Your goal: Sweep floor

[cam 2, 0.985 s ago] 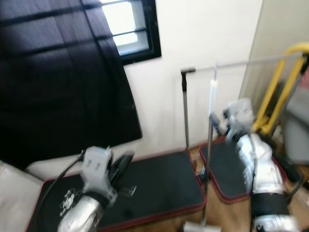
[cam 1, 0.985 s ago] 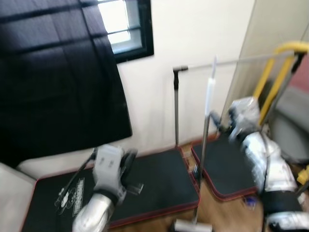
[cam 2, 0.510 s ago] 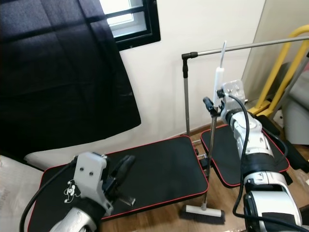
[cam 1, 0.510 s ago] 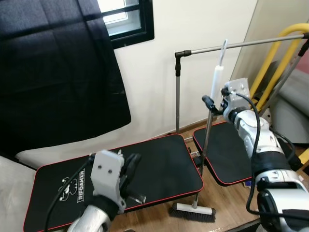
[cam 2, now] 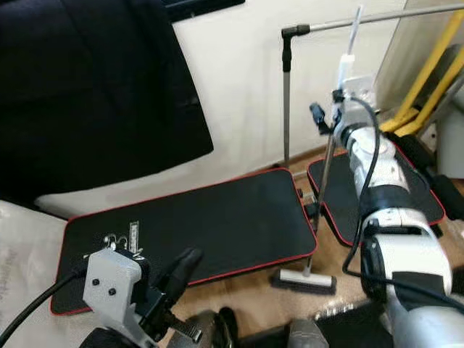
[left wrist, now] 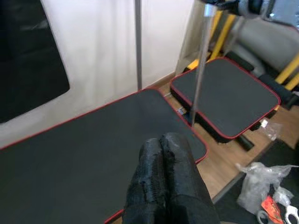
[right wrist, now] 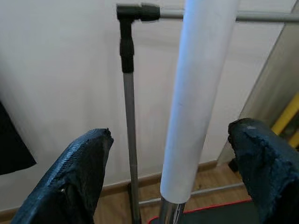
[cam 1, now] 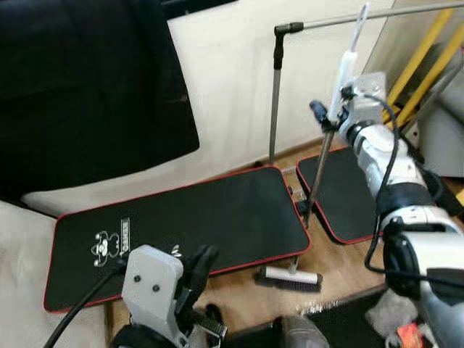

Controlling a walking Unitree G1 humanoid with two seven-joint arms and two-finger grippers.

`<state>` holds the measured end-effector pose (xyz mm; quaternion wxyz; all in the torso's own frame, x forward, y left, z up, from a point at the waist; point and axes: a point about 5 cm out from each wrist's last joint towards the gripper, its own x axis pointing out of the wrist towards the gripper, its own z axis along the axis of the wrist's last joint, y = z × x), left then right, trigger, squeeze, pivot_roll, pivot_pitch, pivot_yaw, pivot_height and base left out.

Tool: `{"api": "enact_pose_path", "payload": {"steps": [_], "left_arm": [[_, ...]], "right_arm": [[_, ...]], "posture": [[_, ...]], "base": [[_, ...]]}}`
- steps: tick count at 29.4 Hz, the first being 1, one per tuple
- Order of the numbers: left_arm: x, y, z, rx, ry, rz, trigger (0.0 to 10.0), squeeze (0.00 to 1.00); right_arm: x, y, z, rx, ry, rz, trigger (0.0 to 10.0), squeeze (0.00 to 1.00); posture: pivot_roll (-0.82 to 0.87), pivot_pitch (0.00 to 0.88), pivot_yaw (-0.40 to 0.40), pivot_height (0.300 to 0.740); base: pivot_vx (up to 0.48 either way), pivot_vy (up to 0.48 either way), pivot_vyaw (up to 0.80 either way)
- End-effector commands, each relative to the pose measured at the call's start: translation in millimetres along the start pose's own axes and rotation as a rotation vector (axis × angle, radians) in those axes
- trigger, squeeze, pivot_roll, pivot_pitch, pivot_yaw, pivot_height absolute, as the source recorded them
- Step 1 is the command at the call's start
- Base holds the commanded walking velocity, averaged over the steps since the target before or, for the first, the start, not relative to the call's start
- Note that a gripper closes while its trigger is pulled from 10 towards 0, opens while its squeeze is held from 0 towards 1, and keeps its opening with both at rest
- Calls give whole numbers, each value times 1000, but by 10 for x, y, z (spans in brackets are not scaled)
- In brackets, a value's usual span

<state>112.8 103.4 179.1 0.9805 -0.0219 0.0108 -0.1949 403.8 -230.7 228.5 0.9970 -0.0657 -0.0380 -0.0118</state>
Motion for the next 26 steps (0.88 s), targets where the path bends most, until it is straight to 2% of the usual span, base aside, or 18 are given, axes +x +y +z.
{"api": "enact_pose_path", "payload": {"steps": [1, 10, 11, 12, 13, 14, 17, 21, 26], "left_arm": [[-28, -10, 4, 5, -4, 28, 10000, 0], [-115, -125, 21, -15, -33, 29, 10000, 0], [-123, -140, 24, -15, -36, 30, 10000, 0], [-123, -140, 24, -15, -36, 30, 10000, 0], [-129, -149, 26, -16, -38, 31, 10000, 0], [-134, -160, 29, -15, -40, 32, 10000, 0], [-139, -173, 32, -15, -41, 35, 10000, 0], [-133, -182, 40, -12, -47, 41, 10000, 0], [-85, -146, 44, -3, -48, 40, 10000, 0]], "right_arm": [[5, 0, -28, 25, 4, -12, 10000, 0], [65, 23, 37, 29, 8, -42, 10000, 0], [70, 16, 47, 33, 5, -54, 7686, 0], [70, 16, 47, 33, 5, -54, 7686, 0], [74, 12, 61, 43, -3, -59, 4667, 0], [81, 12, 83, 55, -10, -61, 0, 0], [87, 9, 100, 60, -16, -64, 0, 0], [113, 19, 208, 114, -59, -46, 0, 0], [110, 14, 199, 168, -60, -35, 0, 0]], "posture": [[32, 347, 18, 740], [71, 396, 20, 740], [78, 402, 19, 740], [78, 402, 19, 740], [78, 402, 19, 740], [82, 404, 16, 740], [85, 403, 14, 740], [76, 385, 6, 740], [51, 349, -2, 740]], "base": [[0, 0, 0], [0, 0, 0], [0, 0, 0], [0, 0, 0], [0, 0, 0], [0, 0, 0], [0, 0, 0], [0, 0, 0], [0, 0, 0]]}}
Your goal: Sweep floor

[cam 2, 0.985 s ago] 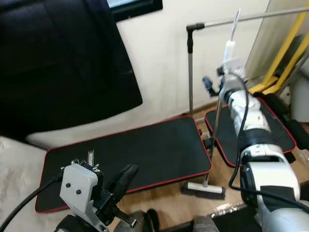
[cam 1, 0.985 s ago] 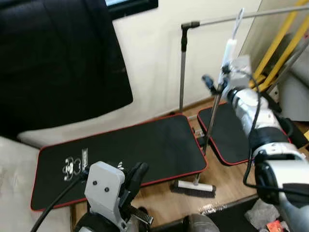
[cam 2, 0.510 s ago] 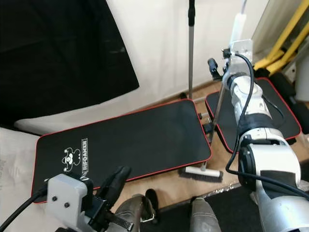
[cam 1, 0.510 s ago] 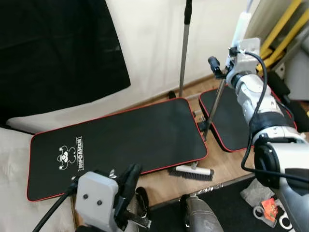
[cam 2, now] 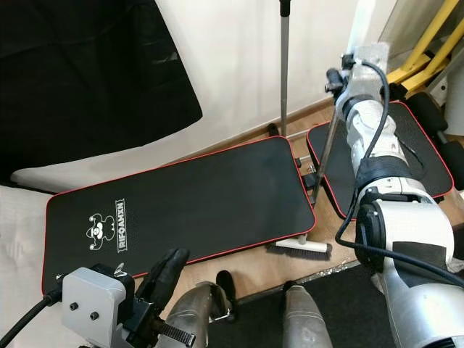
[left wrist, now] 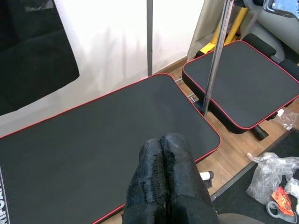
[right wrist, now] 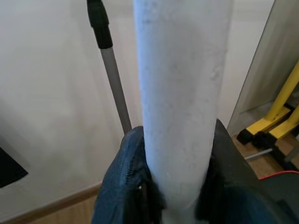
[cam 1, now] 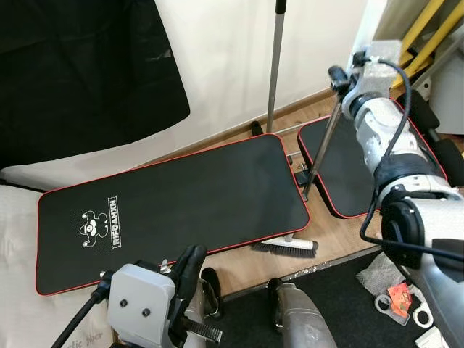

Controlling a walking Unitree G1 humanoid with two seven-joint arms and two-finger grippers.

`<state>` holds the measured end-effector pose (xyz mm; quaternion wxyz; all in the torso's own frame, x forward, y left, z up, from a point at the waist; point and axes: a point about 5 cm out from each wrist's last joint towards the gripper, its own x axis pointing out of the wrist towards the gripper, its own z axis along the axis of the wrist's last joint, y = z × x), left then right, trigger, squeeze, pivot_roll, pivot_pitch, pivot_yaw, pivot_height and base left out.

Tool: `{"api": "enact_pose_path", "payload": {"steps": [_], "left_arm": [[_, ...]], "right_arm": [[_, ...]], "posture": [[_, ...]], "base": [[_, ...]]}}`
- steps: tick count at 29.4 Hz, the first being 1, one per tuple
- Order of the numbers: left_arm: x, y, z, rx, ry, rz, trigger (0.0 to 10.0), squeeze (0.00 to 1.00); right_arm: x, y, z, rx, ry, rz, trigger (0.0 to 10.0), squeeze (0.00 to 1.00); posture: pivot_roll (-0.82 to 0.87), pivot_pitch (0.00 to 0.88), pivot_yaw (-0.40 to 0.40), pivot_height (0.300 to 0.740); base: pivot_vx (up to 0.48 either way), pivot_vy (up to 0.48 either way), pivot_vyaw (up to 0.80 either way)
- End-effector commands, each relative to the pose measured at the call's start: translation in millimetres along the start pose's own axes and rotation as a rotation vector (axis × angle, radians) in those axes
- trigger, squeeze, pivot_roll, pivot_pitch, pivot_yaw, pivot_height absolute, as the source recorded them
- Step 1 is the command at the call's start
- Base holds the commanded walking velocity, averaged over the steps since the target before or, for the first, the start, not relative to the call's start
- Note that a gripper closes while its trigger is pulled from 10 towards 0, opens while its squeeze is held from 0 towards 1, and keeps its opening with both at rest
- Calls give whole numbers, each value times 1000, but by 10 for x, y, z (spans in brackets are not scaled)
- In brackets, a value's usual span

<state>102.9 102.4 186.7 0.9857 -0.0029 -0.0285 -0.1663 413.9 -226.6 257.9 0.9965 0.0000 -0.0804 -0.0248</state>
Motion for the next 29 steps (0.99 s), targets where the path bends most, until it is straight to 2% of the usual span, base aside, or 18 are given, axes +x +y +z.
{"api": "enact_pose_path", "payload": {"steps": [1, 2, 4, 7, 10, 11, 12, 13, 14, 15, 16, 21, 24, 27, 29], "left_arm": [[25, -77, -25, -46, 25, -16, 10000, 0], [40, -67, -25, -38, 26, -16, 10000, 0], [100, -13, -38, -14, 43, -7, 10000, 0], [121, 9, -43, -5, 51, -2, 10000, 0], [219, 95, -115, 3, 63, 19, 10000, 0], [219, 95, -115, 3, 63, 19, 10000, 0], [268, 129, -155, 9, 61, 25, 10000, 0], [268, 129, -155, 9, 61, 25, 10000, 0], [354, 179, -219, 31, 55, 31, 10000, 0], [354, 179, -219, 31, 55, 31, 10000, 0], [381, 192, -237, 38, 53, 32, 10000, 0], [470, 234, -287, 49, 54, 33, 10000, 0], [531, 252, -315, 63, 61, 27, 10000, 0], [552, 258, -327, 63, 63, 25, 10000, 0], [580, 270, -354, 70, 64, 15, 10000, 0]], "right_arm": [[-31, 6, -118, 42, 33, 20, 0, 0], [-38, 14, -141, 42, 41, 35, 0, 0], [-80, 42, -229, -14, 62, 94, 0, 0], [-98, 55, -261, -30, 68, 118, 0, 0], [-260, 72, -381, -99, 99, 188, 0, 0], [-260, 72, -381, -99, 99, 188, 0, 0], [-327, 73, -387, -150, 97, 204, 0, 0], [-327, 73, -387, -150, 97, 204, 0, 0], [-456, 25, -286, -268, 65, 196, 0, 0], [-456, 25, -286, -268, 65, 196, 0, 0], [-499, 11, -237, -307, 50, 189, 0, 0], [-529, -50, -179, -317, 68, 151, 0, 0], [-608, -151, -234, -330, 119, 92, 0, 0], [-662, -161, -256, -332, 139, 76, 0, 0], [-837, -39, -377, -272, 250, 204, 275, 0]], "posture": [[41, 323, -9, 740], [41, 323, -9, 740], [1, 266, -19, 740], [1, 266, -19, 740], [-45, 209, -20, 740], [-45, 209, -20, 740], [-66, 180, -19, 740], [-66, 180, -19, 740], [-92, 149, -15, 740], [-92, 149, -15, 740], [-92, 149, -15, 740], [-109, 114, -10, 740], [-115, 99, -7, 740], [-116, 97, -6, 740], [-123, 86, -2, 740]], "base": [[0, 0, 0], [0, 0, 0], [0, 0, 0], [0, 0, 0], [0, 0, 0], [0, 0, 0], [0, 0, 0], [0, 0, 0], [0, 0, 0], [0, 0, 0], [0, 0, 0], [0, 0, 0], [0, 0, 0], [0, 0, 0], [0, 0, 0]]}}
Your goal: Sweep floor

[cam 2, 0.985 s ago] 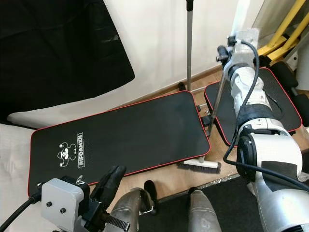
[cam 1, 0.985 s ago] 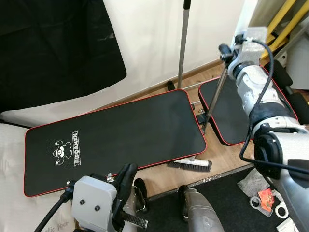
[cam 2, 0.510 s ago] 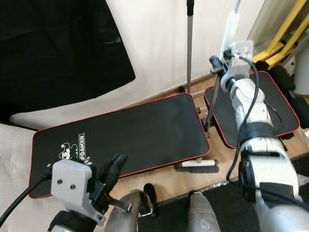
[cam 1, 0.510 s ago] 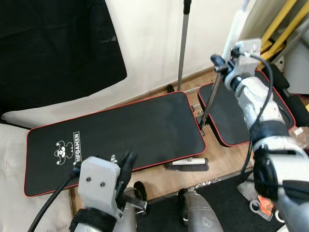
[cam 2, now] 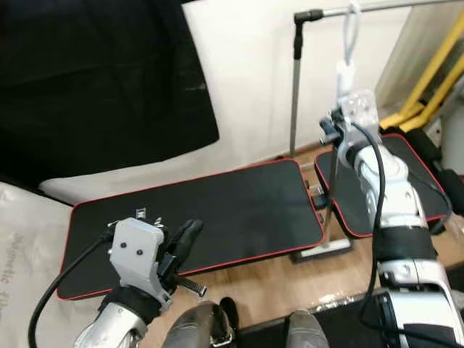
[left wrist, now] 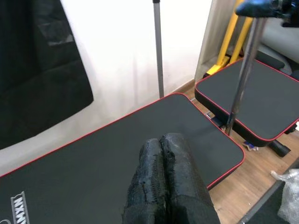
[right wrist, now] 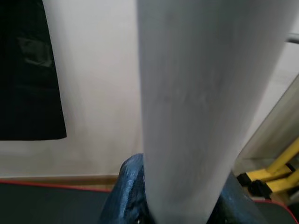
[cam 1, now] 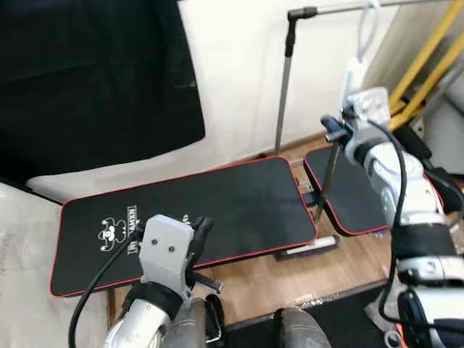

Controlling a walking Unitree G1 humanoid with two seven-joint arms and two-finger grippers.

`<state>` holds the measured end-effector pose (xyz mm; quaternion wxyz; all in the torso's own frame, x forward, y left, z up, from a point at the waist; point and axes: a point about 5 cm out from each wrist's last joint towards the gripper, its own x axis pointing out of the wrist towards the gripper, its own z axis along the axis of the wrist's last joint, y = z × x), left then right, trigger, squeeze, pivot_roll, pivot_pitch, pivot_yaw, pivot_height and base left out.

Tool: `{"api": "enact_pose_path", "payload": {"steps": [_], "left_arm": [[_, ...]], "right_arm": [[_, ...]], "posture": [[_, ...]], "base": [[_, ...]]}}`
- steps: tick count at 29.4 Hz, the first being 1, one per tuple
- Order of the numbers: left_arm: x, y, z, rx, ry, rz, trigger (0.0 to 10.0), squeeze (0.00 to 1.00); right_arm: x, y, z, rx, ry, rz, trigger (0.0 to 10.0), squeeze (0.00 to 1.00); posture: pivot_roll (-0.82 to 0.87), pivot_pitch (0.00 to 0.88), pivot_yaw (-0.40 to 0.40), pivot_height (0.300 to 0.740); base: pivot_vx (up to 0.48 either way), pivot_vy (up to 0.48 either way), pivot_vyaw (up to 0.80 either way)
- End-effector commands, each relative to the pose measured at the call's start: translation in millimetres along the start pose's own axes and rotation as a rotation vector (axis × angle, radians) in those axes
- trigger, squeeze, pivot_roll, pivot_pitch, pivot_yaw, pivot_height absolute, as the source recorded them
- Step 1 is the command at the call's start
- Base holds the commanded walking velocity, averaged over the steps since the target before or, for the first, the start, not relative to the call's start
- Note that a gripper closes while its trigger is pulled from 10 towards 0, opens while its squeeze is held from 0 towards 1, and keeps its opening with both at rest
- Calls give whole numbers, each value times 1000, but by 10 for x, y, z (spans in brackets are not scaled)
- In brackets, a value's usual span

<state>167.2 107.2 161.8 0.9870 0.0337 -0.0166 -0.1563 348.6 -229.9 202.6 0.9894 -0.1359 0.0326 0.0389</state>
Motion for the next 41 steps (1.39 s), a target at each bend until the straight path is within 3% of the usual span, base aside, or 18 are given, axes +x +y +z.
{"api": "enact_pose_path", "payload": {"steps": [1, 2, 3, 4, 5, 7, 10, 17, 26, 41], "left_arm": [[6, 9, -72, 2, 28, -4, 10000, 0], [18, 14, -83, 5, 29, -8, 10000, 0], [29, 20, -94, 7, 30, -11, 10000, 0], [36, 24, -101, 8, 31, -12, 10000, 0], [47, 28, -110, 9, 33, -15, 10000, 0], [55, 31, -117, 9, 34, -17, 10000, 0], [105, 66, -131, -2, 35, -11, 10000, 0], [144, 98, -142, -3, 30, -9, 10000, 0], [192, 138, -147, -12, 27, -18, 10000, 0], [221, 154, -156, -22, 27, -18, 10000, 0]], "right_arm": [[-115, 30, 47, -9, 24, 57, 275, 0], [-175, 107, 10, 5, 59, 123, 275, 0], [-241, 170, -20, 15, 91, 193, 8745, 0], [-276, 198, -32, 17, 107, 228, 8745, 0], [-329, 218, -48, 33, 134, 274, 10000, 0], [-365, 233, -59, 44, 153, 306, 10000, 0], [-555, 189, -93, 37, 233, 344, 10000, 0], [-634, 184, -82, 49, 254, 302, 10000, 0], [-625, 400, -52, 137, 184, 276, 10000, 0], [-589, 535, -43, 103, 170, 240, 10000, 0]], "posture": [[-123, 86, -2, 740], [-123, 86, -2, 740], [-127, 82, -3, 740], [-128, 80, -3, 740], [-134, 75, -4, 740], [-136, 74, -4, 740], [-157, 65, 0, 740], [-163, 61, 5, 740], [-164, 49, 17, 740], [-158, 39, 10, 740]], "base": [[0, 0, 0], [0, 0, 0], [0, 0, 0], [0, 0, 0], [0, 0, 0], [0, 0, 0], [0, 0, 0], [0, 0, 0], [0, 0, -800], [0, 0, -800]]}}
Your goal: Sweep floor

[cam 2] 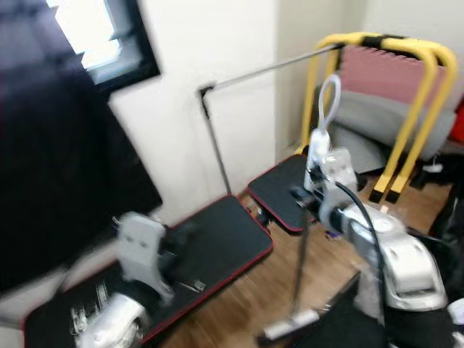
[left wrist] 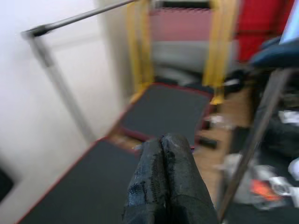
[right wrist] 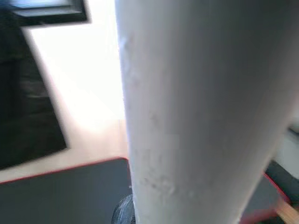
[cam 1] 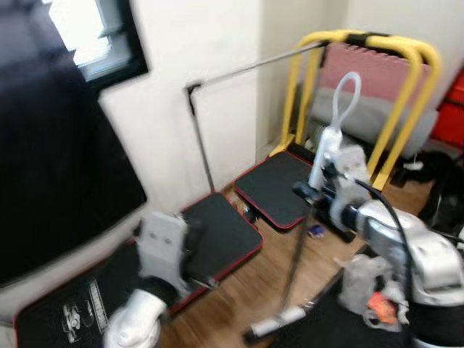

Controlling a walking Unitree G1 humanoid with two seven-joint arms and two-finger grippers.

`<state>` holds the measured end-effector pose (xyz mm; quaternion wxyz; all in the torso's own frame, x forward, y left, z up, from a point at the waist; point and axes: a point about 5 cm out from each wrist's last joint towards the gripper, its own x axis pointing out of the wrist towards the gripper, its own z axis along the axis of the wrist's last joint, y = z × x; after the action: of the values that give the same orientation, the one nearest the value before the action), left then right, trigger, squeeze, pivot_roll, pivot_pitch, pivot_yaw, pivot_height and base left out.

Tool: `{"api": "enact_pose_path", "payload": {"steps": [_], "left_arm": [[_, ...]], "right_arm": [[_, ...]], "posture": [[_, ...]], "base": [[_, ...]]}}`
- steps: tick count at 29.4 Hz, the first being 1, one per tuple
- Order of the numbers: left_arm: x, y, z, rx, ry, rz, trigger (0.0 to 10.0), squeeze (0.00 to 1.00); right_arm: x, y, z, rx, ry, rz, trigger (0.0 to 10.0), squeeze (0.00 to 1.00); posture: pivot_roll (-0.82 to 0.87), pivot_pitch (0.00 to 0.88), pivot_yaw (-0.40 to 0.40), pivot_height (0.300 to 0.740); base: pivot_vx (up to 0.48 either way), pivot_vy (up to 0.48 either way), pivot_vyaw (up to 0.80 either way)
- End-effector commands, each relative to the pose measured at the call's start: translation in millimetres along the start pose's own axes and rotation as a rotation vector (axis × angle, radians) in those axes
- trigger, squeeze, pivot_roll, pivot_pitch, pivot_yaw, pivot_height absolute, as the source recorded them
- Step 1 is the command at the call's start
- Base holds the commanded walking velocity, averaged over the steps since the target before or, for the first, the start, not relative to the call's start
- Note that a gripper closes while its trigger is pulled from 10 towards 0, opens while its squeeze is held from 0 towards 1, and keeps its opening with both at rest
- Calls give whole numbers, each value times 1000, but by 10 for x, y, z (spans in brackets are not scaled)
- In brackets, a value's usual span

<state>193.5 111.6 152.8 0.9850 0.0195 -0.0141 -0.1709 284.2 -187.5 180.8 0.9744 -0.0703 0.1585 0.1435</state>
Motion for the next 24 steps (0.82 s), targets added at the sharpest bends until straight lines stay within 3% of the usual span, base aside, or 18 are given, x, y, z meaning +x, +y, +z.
{"api": "enact_pose_path", "payload": {"steps": [1, 10, 14, 22, 24], "left_arm": [[-9, 41, -52, 5, 27, 13, 10000, 0], [46, 57, -48, 4, 9, 31, 10000, 0], [150, 127, -8, 41, -31, 69, 10000, 0], [268, 150, 29, 82, -63, 58, 10000, 0], [342, 158, 45, 134, -81, 25, 10000, 0]], "right_arm": [[0, 41, 87, -43, -46, -5, 10000, 0], [71, 163, 116, -125, -63, 28, 10000, 0], [168, 336, 203, -152, -112, 88, 10000, 0], [286, 425, 320, -139, -162, 102, 10000, 0], [353, 445, 479, -107, -207, 118, 10000, 0]], "posture": [[-161, 33, 5, 740], [-169, 12, -13, 740], [-174, 0, -25, 740], [-176, 0, -18, 740], [-177, 0, -16, 740]], "base": [[0, 0, -800], [0, 0, -800], [0, 0, -800], [0, 0, -800], [0, 0, -788]]}}
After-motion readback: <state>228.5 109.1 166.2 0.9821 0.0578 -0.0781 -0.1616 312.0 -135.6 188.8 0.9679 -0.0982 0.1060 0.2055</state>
